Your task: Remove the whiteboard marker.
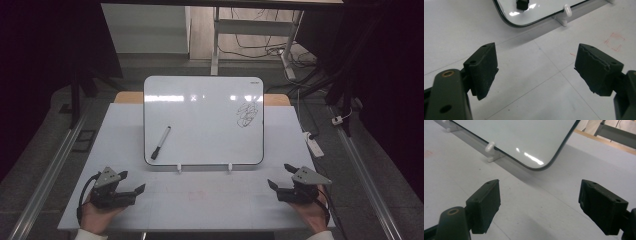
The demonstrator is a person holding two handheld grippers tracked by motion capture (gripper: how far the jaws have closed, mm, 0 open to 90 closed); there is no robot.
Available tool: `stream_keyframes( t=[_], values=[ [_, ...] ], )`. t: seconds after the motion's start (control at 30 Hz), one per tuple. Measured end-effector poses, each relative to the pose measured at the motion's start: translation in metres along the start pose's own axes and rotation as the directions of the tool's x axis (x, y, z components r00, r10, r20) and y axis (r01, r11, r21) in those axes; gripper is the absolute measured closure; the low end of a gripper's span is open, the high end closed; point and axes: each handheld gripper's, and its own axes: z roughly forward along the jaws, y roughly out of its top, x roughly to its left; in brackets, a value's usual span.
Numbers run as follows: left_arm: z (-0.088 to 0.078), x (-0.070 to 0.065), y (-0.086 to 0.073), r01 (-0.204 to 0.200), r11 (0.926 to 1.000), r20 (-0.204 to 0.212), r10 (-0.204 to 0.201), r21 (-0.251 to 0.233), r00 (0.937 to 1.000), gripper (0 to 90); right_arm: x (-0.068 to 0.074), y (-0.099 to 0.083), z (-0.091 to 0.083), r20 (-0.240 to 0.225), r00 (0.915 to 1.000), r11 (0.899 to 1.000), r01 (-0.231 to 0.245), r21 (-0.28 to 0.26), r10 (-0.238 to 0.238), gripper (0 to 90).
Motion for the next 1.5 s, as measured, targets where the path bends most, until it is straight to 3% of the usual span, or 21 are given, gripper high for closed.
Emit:
stream_keyframes(
  t=[0.13,0.33,0.5,0.7,1.0,1.13,1.17,1.2,1.33,1.37,1.4,1.43,1.5],
  values=[
    [-0.001,-0.001,-0.001,-0.006,0.9999,-0.01,0.006,-0.011,0.9999,19.5,-0.001,-0.003,0.001,-0.025,0.9995,1.0,-0.021,0.003,0.021,18.9],
    [-0.003,-0.002,-0.003,-0.008,1.0,-0.012,0.008,-0.005,0.9999,19.9,0.004,-0.004,0.0,-0.017,0.9997,1.0,-0.014,0.013,0.014,20.9],
    [-0.005,-0.003,-0.001,-0.021,0.9998,-0.039,0.021,-0.006,0.999,21.1,0.01,-0.003,-0.006,-0.004,0.9999,1.0,-0.013,0.01,0.013,22.4],
    [0.0,-0.008,0.016,-0.043,0.9991,-0.079,0.043,0.0,0.996,23.3,0.01,-0.006,-0.001,-0.013,0.9998,1.0,-0.017,0.02,0.017,22.5],
    [0.018,-0.025,0.064,-0.09,0.9959,-0.097,0.09,0.011,0.9912,25.0,0.01,-0.01,-0.002,-0.01,0.9999,1.0,-0.011,0.018,0.011,22.7],
    [0.037,-0.028,0.091,-0.115,0.9929,-0.128,0.118,0.031,0.9847,27.7,0.01,-0.01,-0.002,-0.011,0.9998,1.0,-0.018,0.019,0.018,22.7],
    [0.046,-0.028,0.102,-0.125,0.9914,-0.149,0.13,0.038,0.9804,28.6,0.01,-0.01,-0.002,-0.011,0.9998,1.0,-0.017,0.019,0.017,22.7],
    [0.046,-0.028,0.102,-0.125,0.9914,-0.149,0.13,0.038,0.9804,29.8,0.01,-0.011,-0.001,-0.012,0.9998,1.0,-0.015,0.019,0.015,22.7],
    [0.062,-0.03,0.118,-0.159,0.9859,-0.187,0.166,0.052,0.9683,33.9,0.011,-0.011,-0.001,-0.014,0.9998,1.0,-0.012,0.02,0.013,22.7],
    [0.065,-0.031,0.121,-0.172,0.9831,-0.196,0.181,0.062,0.9637,35.5,0.011,-0.011,0.0,-0.014,0.9998,1.0,-0.012,0.021,0.013,22.7],
    [0.072,-0.032,0.127,-0.193,0.9783,-0.23,0.205,0.076,0.9514,38.1,0.011,-0.011,0.0,-0.015,0.9998,1.0,-0.013,0.021,0.013,22.7],
    [0.072,-0.032,0.127,-0.193,0.9783,-0.23,0.205,0.076,0.9514,39.6,0.012,-0.011,0.0,-0.016,0.9998,1.0,-0.012,0.021,0.012,22.7],
    [0.076,-0.033,0.133,-0.208,0.9746,-0.25,0.222,0.084,0.9423,43.4,0.012,-0.012,0.0,-0.015,0.9998,1.0,-0.01,0.021,0.01,22.7]
  ],
)
